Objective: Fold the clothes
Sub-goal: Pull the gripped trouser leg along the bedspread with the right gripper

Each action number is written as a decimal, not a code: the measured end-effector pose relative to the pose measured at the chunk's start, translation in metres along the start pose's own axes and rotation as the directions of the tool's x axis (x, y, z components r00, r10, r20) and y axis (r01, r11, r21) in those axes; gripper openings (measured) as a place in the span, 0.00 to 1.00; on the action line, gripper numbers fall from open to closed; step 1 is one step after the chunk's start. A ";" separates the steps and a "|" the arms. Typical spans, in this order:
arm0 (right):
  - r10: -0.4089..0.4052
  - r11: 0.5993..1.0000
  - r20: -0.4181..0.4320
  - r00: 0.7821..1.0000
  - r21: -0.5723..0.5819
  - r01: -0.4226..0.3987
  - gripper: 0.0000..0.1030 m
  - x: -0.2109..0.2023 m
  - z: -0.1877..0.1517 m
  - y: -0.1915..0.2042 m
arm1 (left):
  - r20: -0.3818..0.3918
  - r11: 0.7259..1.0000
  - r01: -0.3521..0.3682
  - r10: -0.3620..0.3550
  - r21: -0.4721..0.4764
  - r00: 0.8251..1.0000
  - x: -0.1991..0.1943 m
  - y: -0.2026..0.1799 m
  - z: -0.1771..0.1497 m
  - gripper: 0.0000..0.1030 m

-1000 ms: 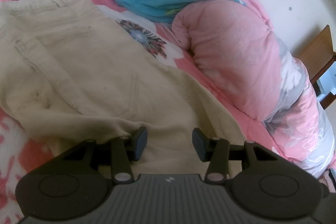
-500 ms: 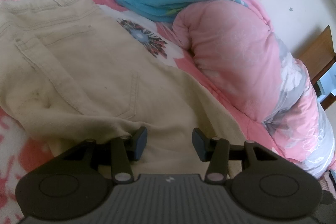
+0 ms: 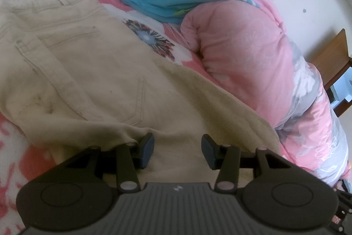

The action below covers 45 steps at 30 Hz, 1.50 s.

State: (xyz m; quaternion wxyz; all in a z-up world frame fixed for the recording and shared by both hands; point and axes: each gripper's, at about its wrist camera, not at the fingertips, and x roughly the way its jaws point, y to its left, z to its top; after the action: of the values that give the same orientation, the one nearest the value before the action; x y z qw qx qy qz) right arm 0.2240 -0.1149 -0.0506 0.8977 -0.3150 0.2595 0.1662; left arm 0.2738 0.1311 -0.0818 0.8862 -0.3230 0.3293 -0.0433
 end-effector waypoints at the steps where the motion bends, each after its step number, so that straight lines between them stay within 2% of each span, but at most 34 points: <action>1: 0.003 1.000 -0.003 1.000 0.015 -0.003 0.06 0.001 0.000 -0.004 | 0.000 1.000 0.000 0.000 -0.001 1.000 0.000 0.000 0.000 0.47; 9: -0.032 0.991 -0.002 0.999 0.127 0.032 0.06 0.007 0.001 -0.040 | 0.002 1.000 -0.008 0.008 0.003 1.000 0.001 -0.003 -0.001 0.47; 15: -0.102 0.994 -0.032 0.994 0.039 0.103 0.05 0.035 -0.003 -0.049 | 0.003 1.000 -0.008 0.008 0.007 1.000 0.001 -0.002 0.000 0.47; 19: -0.113 0.992 -0.084 0.990 0.044 0.117 0.05 0.066 -0.004 -0.068 | 0.004 1.000 -0.013 0.013 0.010 1.000 0.001 -0.003 0.000 0.47; 25: -0.066 0.997 -0.184 0.981 0.016 0.070 0.05 0.116 -0.013 -0.070 | 0.004 1.000 -0.015 0.015 0.016 1.000 0.001 -0.004 0.000 0.47; 31: -0.047 0.998 -0.195 0.980 0.041 0.056 0.05 0.125 -0.008 -0.075 | 0.007 1.000 -0.020 0.020 0.024 1.000 0.001 -0.005 -0.001 0.47; 38: -0.003 0.997 -0.235 0.972 0.070 0.020 0.08 0.145 -0.019 -0.077 | 0.005 1.000 -0.017 0.017 0.026 1.000 0.000 -0.004 -0.001 0.47; 39: 0.008 0.995 -0.236 0.972 0.099 0.016 0.10 0.144 -0.019 -0.082 | 0.004 0.999 -0.017 0.017 0.028 1.000 0.000 -0.003 -0.001 0.47; 40: 0.022 0.990 -0.234 0.972 0.141 0.012 0.17 0.141 -0.019 -0.089 | 0.004 0.999 -0.017 0.017 0.029 1.000 0.000 -0.004 -0.001 0.47; 41: 0.034 0.980 -0.237 0.971 0.197 0.014 0.31 0.137 -0.020 -0.100 | 0.003 0.999 -0.017 0.017 0.029 1.000 0.000 -0.004 0.000 0.47; 42: 0.046 0.965 -0.242 0.969 0.263 0.020 0.39 0.133 -0.021 -0.114 | 0.004 0.999 -0.018 0.018 0.031 1.000 0.000 -0.004 -0.001 0.47; 43: 0.069 0.937 -0.236 0.969 0.350 0.018 0.53 0.125 -0.024 -0.132 | 0.004 0.999 -0.020 0.020 0.034 1.000 0.000 -0.004 -0.001 0.47; 44: 0.096 0.900 -0.215 0.972 0.437 0.008 0.58 0.114 -0.027 -0.150 | 0.006 0.999 -0.023 0.022 0.038 1.000 0.000 -0.005 -0.001 0.47; 45: 0.107 0.858 -0.187 0.977 0.513 0.004 0.58 0.100 -0.034 -0.166 | 0.008 0.999 -0.026 0.026 0.043 1.000 0.000 -0.006 -0.002 0.47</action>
State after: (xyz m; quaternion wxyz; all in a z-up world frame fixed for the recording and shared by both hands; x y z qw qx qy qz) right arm 0.3692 -0.2477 -0.0508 0.9119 -0.0746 0.3952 0.0817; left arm 0.2734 0.1252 -0.0791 0.8946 -0.2998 0.3292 -0.0377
